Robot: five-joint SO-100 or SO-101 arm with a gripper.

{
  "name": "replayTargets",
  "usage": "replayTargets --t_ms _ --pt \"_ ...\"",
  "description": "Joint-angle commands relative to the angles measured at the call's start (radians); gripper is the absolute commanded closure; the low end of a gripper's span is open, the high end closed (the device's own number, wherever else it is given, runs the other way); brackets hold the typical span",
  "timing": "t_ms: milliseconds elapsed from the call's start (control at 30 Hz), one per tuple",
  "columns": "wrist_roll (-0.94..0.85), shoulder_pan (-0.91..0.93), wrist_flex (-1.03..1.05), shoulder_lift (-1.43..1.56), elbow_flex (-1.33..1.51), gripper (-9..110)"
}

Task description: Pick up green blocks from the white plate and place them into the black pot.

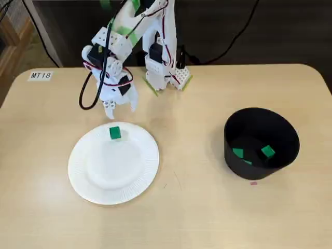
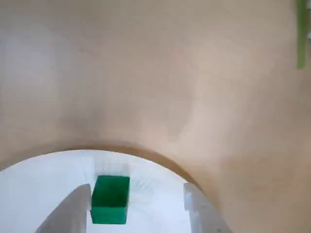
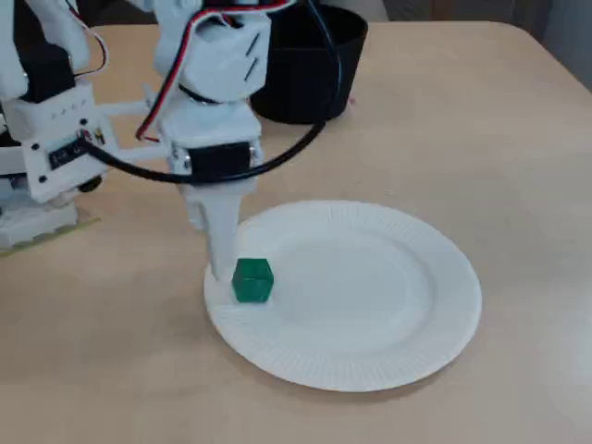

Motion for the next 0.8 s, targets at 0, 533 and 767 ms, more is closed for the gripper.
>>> replayTargets --t_ms 0,533,767 --pt "-0.023 -0.008 -0.051 -0.005 -0.044 72" --pt "-0.051 -0.041 -0.172 -0.130 -0.104 73" --pt "-0.040 -0.044 -0.216 -0.196 -0.137 92"
